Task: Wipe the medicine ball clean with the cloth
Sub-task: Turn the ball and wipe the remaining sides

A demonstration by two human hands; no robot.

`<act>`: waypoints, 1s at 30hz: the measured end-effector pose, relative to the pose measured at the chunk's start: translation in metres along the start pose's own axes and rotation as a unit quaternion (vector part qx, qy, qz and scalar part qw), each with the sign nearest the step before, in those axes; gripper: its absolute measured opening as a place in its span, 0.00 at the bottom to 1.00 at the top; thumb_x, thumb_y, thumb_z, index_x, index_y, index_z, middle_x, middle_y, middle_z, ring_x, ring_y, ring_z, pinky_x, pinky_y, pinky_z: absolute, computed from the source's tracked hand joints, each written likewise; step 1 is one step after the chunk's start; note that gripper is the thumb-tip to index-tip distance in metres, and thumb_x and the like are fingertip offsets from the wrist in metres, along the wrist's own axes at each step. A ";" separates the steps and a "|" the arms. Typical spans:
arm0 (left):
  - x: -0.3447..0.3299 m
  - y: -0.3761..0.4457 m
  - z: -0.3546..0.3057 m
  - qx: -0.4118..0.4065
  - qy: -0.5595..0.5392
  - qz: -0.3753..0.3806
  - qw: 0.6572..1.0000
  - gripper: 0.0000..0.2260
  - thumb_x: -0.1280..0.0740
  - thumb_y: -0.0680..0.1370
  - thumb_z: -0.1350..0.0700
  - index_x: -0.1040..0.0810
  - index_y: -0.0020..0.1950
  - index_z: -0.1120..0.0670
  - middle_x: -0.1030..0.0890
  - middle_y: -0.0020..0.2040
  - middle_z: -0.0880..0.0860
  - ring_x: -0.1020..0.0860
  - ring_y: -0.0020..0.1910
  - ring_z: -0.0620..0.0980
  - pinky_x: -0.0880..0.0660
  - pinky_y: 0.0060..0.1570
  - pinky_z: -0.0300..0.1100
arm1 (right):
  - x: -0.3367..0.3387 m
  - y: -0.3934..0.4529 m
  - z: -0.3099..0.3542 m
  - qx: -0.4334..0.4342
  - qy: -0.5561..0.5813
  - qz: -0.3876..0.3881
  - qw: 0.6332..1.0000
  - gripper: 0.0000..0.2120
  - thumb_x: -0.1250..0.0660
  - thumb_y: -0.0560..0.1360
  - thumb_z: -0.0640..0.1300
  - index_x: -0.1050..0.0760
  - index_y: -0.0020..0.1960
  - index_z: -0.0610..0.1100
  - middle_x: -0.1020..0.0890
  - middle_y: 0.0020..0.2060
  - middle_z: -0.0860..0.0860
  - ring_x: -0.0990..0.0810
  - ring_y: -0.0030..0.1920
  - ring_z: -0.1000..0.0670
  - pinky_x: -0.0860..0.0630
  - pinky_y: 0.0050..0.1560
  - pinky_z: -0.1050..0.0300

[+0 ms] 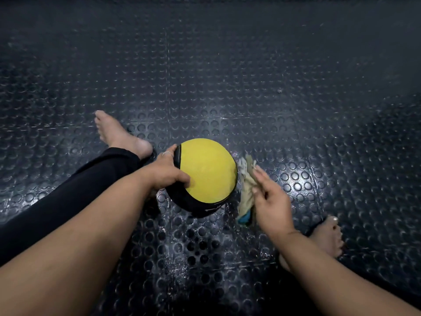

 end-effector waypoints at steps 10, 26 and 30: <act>-0.011 -0.017 -0.042 -0.104 0.073 -0.294 0.947 0.19 0.44 0.81 0.48 0.29 0.72 0.48 0.31 0.73 0.46 0.37 0.73 0.48 0.46 0.72 0.64 | -0.060 0.002 0.023 0.053 -0.077 0.043 0.995 0.23 0.47 0.81 0.50 0.42 0.75 0.51 0.44 0.74 0.59 0.48 0.73 0.60 0.53 0.70 0.66; -0.009 -0.016 -0.039 -0.099 0.094 -0.299 0.944 0.17 0.43 0.81 0.48 0.27 0.68 0.49 0.28 0.68 0.47 0.34 0.70 0.49 0.37 0.68 0.55 | -0.094 0.109 0.045 0.067 -0.108 0.114 0.985 0.20 0.44 0.78 0.50 0.27 0.67 0.47 0.24 0.64 0.51 0.28 0.65 0.51 0.35 0.67 0.53; -0.012 -0.006 -0.051 -0.075 0.112 -0.281 0.950 0.17 0.44 0.81 0.47 0.28 0.68 0.48 0.28 0.68 0.48 0.34 0.69 0.51 0.36 0.66 0.55 | -0.070 0.028 0.013 0.061 -0.024 -0.046 0.997 0.23 0.49 0.80 0.48 0.40 0.75 0.49 0.38 0.74 0.55 0.42 0.73 0.58 0.44 0.74 0.46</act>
Point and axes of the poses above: each hand's wrist, its own y-axis towards the middle knuckle, its own x-axis out of the back of the hand, z = x × y, the point moved 7 cm from there along y, towards the middle knuckle
